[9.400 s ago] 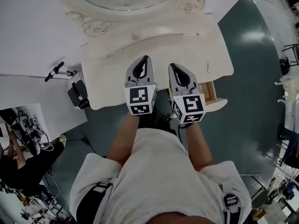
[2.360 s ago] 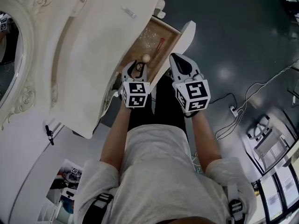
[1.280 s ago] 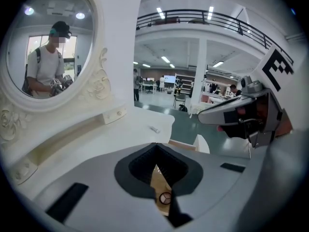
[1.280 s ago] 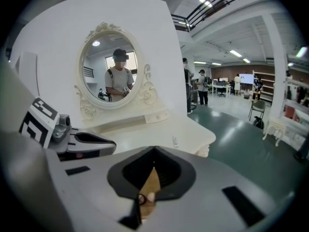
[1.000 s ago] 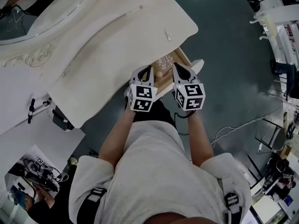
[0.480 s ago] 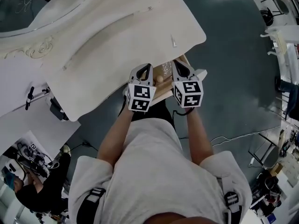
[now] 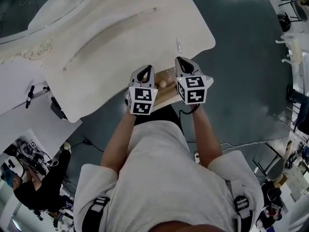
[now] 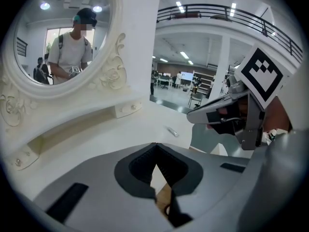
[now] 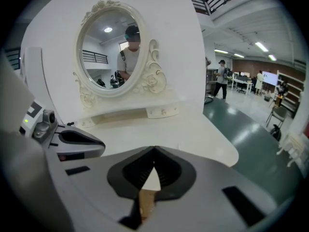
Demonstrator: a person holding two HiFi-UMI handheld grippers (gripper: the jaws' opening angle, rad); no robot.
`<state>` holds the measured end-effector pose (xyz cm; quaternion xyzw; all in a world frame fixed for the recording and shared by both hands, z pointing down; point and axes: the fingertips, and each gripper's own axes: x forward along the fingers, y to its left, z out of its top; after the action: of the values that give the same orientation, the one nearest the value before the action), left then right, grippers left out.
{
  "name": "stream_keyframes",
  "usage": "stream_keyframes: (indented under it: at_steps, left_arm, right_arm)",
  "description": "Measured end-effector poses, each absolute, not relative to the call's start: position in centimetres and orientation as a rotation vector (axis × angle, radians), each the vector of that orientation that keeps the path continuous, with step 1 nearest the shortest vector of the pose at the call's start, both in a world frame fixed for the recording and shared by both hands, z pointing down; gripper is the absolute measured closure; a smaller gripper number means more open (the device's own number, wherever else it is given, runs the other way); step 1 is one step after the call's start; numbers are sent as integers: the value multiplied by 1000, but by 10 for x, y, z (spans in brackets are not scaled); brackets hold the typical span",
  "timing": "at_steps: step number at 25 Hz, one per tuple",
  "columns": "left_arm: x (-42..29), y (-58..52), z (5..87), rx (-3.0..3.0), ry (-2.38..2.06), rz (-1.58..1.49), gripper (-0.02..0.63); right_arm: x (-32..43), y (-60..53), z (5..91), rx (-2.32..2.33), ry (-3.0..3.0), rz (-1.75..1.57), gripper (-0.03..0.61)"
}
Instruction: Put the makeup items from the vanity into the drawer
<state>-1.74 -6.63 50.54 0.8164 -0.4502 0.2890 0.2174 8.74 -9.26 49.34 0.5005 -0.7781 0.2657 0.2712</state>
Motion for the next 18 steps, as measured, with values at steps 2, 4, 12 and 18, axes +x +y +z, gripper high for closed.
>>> stream_keyframes:
  at_steps: [2,4,12,18]
  left_arm:
    - [-17,-71,509,2250,-1248,805,607]
    - [-16,-74,513,2237,-1242,808,607]
    - [-6,-83,529,2212,-1224,834,607]
    - [-10,-88,540,2183,-1220,857,607]
  right_arm:
    - [88,-100,498,1333,-2091,714,565]
    - [89,-106,503,1323,-2086,723,565]
    - [100,-123,525,1269,-2036,720,565]
    - [100,-130,547,1221,-1975,721,563]
